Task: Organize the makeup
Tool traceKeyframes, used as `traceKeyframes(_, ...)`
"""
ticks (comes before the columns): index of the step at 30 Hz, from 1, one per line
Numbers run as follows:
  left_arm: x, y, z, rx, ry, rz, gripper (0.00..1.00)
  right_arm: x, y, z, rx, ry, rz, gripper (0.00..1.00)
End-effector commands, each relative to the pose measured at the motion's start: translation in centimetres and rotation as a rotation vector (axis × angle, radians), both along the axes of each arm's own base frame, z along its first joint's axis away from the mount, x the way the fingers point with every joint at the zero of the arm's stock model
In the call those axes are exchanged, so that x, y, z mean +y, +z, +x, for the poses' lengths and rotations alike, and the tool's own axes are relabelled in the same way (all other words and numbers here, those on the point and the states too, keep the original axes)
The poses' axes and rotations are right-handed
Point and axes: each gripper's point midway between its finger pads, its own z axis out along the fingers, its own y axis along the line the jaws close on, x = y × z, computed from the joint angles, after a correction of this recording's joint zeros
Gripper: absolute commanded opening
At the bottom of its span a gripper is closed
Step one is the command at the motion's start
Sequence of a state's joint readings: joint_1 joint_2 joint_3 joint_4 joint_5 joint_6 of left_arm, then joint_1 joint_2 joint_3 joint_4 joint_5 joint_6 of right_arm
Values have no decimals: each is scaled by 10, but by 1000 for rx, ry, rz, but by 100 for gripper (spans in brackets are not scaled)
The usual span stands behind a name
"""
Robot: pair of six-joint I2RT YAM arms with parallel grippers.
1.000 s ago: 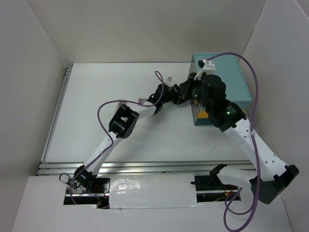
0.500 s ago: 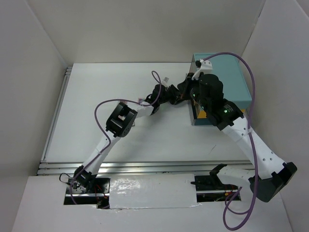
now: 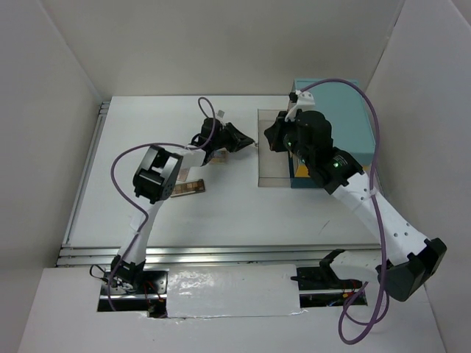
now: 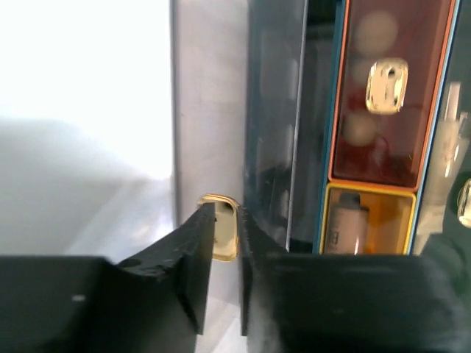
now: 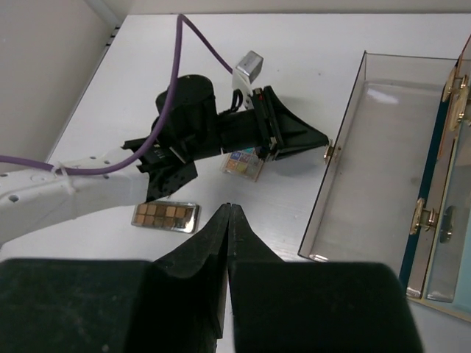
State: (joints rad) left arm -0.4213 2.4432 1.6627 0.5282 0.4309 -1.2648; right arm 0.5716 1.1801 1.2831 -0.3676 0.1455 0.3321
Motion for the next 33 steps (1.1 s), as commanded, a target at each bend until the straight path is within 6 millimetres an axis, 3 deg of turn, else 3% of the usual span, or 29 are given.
traceKeyframes(1, 30, 22, 17, -82, 91, 63, 30, 9, 19, 2, -46, 34, 16, 14)
traceKeyframes(2, 32, 24, 15, -88, 93, 69, 39, 10, 19, 2, -41, 40, 15, 22)
traceKeyframes(3, 33, 24, 13, -94, 91, 82, 56, 13, 19, 2, -39, 51, 16, 30)
traceKeyframes(4, 35, 38, 12, -117, 94, 84, 63, 14, 18, 2, -37, 54, 14, 37)
traceKeyframes(8, 40, 71, 5, -188, 84, 121, 85, 17, 17, 6, -31, 57, 15, 48)
traceKeyframes(10, 45, 103, 2, -241, 95, 131, 92, 20, 16, 9, -32, 58, 17, 57)
traceKeyframes(11, 51, 104, 0, -243, 96, 174, 97, 21, 17, 11, -33, 59, 18, 58)
traceKeyframes(12, 58, 127, 0, -276, 131, 197, 99, 26, 11, 14, -16, 71, 11, 61)
traceKeyframes(13, 64, 140, 0, -289, 149, 225, 99, 30, 8, 16, -5, 82, 5, 63)
traceKeyframes(14, 73, 134, -6, -264, 148, 305, 99, 37, 2, 21, 15, 90, -4, 64)
traceKeyframes(16, 102, 166, -3, -273, 261, 403, 99, 46, -8, 25, 40, 104, -25, 70)
traceKeyframes(17, 125, 147, -15, -155, 279, 509, 99, 56, -20, 30, 66, 111, -47, 74)
traceKeyframes(20, 201, 168, -28, -12, 516, 640, 99, 75, -47, 39, 119, 109, -113, 99)
traceKeyframes(22, 246, 150, -61, 162, 586, 744, 99, 93, -61, 38, 142, 123, -157, 100)
traceKeyframes(23, 277, 160, -71, 196, 670, 759, 99, 106, -78, 42, 172, 130, -193, 100)
traceKeyframes(25, 304, 149, -100, 281, 689, 819, 99, 127, -95, 39, 189, 178, -248, 100)
traceKeyframes(26, 323, 167, -113, 270, 779, 837, 99, 146, -113, 37, 200, 276, -309, 100)
traceKeyframes(28, 334, 168, -140, 300, 835, 851, 99, 177, -128, 25, 180, 462, -388, 100)
traceKeyframes(29, 339, 189, -153, 250, 872, 813, 99, 189, -158, 18, 164, 616, -490, 100)
traceKeyframes(30, 342, 185, -162, 251, 882, 813, 99, 197, -169, 12, 143, 692, -541, 100)
traceKeyframes(32, 351, 208, -184, 197, 919, 777, 99, 202, -199, 13, 109, 799, -649, 100)
traceKeyframes(33, 354, 207, -192, 191, 913, 785, 99, 202, -207, 17, 104, 813, -674, 100)
